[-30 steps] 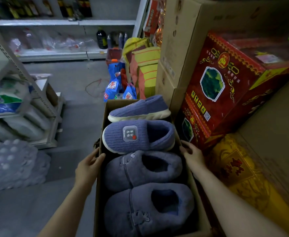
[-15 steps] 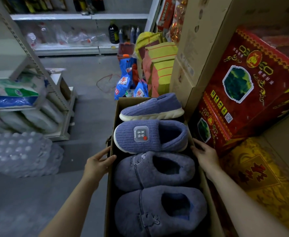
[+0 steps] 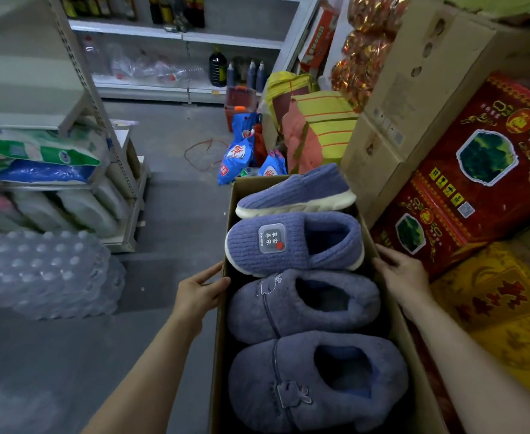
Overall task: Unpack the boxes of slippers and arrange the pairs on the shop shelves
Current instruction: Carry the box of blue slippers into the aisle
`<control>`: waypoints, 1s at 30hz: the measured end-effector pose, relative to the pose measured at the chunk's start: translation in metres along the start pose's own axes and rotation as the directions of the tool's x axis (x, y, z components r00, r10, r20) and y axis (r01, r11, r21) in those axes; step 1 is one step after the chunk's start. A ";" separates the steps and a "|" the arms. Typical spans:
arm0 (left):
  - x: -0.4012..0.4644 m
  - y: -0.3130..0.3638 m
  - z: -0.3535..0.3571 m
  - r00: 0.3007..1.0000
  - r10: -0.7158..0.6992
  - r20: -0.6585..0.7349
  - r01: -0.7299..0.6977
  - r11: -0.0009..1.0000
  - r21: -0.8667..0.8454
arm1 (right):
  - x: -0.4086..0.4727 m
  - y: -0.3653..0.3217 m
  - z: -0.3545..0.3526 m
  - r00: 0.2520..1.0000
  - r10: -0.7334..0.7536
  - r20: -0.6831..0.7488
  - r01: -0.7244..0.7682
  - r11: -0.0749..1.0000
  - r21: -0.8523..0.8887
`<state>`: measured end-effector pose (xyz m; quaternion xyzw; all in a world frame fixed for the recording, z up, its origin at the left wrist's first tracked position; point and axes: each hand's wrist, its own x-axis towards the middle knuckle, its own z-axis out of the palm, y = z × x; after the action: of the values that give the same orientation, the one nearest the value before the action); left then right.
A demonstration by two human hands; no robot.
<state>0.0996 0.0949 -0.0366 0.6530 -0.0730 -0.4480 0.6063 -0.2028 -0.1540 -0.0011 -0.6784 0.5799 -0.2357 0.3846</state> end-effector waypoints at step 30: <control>0.052 0.084 -0.408 0.767 -0.041 -0.640 -0.096 0.979 -0.178 | 0.020 -0.314 0.500 0.741 -0.291 0.605 0.284 0.952 0.112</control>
<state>0.4427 0.3364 -0.0458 0.7010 0.1738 -0.1944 0.6638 0.3741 -0.0392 -0.0506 -0.7966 0.3100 -0.0621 0.5153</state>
